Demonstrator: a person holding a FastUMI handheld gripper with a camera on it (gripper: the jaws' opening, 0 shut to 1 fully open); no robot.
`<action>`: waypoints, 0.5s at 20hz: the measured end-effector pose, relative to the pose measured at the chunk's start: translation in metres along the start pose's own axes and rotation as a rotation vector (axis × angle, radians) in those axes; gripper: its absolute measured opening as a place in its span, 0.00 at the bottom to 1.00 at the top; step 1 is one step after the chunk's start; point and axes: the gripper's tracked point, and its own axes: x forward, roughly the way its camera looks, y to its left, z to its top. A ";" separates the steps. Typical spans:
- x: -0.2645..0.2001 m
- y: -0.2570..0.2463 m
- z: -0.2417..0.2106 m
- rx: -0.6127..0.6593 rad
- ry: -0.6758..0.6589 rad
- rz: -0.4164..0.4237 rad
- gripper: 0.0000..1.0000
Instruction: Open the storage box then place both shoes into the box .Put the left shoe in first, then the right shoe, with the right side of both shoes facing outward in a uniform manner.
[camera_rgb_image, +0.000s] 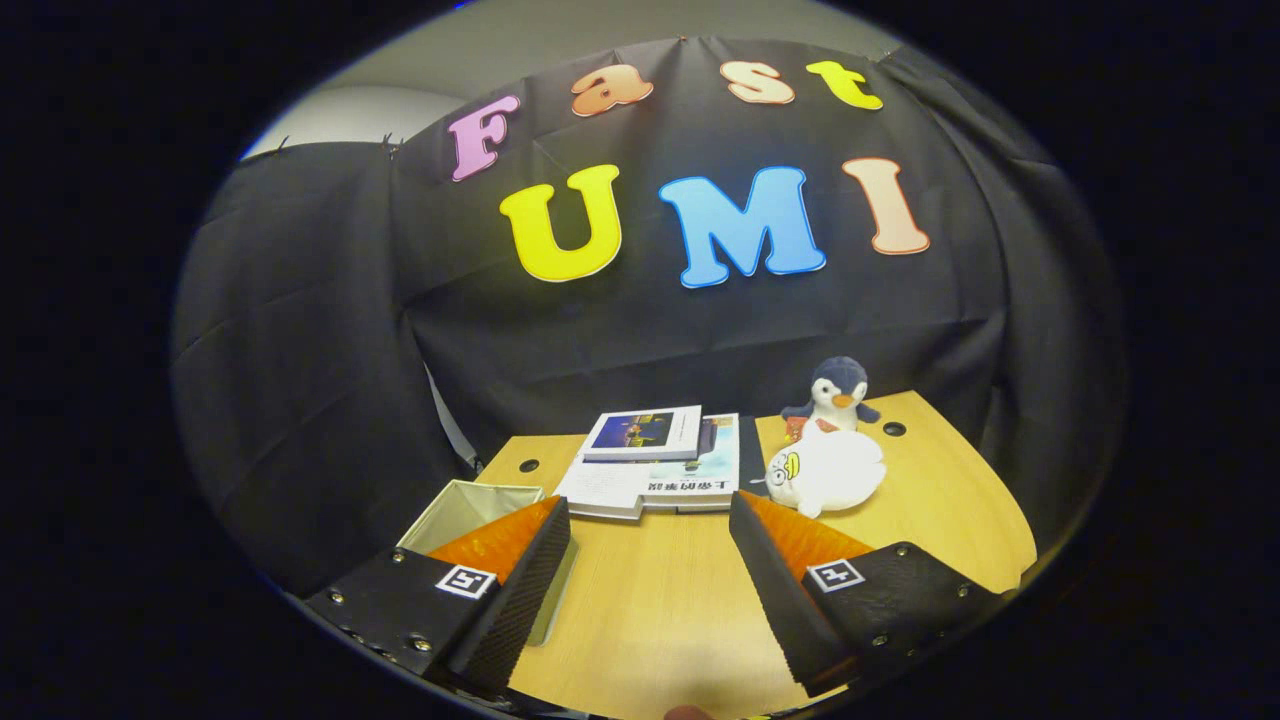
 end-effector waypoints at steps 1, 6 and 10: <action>-0.006 -0.007 0.005 -0.006 -0.024 -0.001 0.97; -0.037 -0.035 0.020 -0.055 -0.131 -0.048 0.97; -0.045 -0.048 0.026 -0.043 -0.170 -0.061 0.97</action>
